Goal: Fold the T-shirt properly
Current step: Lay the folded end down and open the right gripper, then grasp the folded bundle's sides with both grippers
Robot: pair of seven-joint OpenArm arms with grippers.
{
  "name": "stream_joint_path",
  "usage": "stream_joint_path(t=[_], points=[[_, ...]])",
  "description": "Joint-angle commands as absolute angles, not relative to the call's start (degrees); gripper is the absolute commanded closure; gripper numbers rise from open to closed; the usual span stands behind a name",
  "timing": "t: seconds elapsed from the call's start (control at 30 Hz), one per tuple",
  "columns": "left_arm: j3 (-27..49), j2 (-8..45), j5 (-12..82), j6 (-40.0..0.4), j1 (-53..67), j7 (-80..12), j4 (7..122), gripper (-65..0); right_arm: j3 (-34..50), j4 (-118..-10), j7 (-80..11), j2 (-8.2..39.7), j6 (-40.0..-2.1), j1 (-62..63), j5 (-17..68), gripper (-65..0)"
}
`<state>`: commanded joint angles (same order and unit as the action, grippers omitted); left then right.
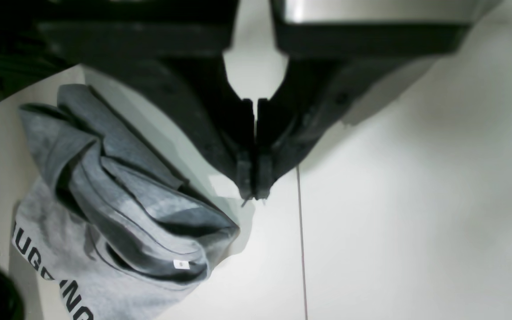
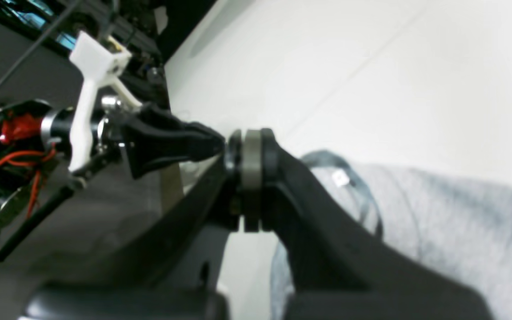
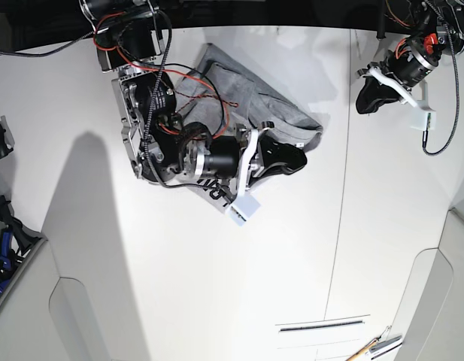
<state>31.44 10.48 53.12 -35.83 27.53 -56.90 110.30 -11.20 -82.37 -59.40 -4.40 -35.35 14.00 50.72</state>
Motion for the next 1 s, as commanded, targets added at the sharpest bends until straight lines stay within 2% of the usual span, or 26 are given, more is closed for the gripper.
stream_joint_path(t=[0.17, 0.23, 0.33, 0.4, 0.83, 1.0], points=[[31.44, 10.48, 53.23, -36.38, 27.53, -57.34, 110.30, 0.0, -7.31, -82.39, -63.94, -2.50, -35.33, 14.39, 50.85, 0.0], [31.42, 10.46, 55.24, -39.94, 27.53, -58.98, 110.30, 0.0, -5.82, -82.39, -65.95, -0.38, -35.33, 13.74, 53.12, 0.0], [31.42, 10.44, 59.27, -40.00, 27.68, -60.71, 110.32, 0.0, -5.21, -82.39, -66.81, 3.16, -35.38, 10.83, 58.50, 0.0], [31.42, 10.44, 59.35, -40.00, 27.62, -60.62, 110.32, 0.0, -5.32, -82.39, -66.94, 4.32, -35.40, 8.34, 58.92, 0.0], [31.42, 10.48, 59.31, -40.00, 27.49, -59.42, 110.32, 0.0, -14.68, -82.67, -72.58, 4.47, -36.25, -1.39, 65.47, 0.0], [31.42, 10.48, 60.51, -40.00, 27.62, -60.66, 110.32, 0.0, -13.39, -86.13, -72.69, 4.93, -36.51, -0.86, 67.46, 0.0]])
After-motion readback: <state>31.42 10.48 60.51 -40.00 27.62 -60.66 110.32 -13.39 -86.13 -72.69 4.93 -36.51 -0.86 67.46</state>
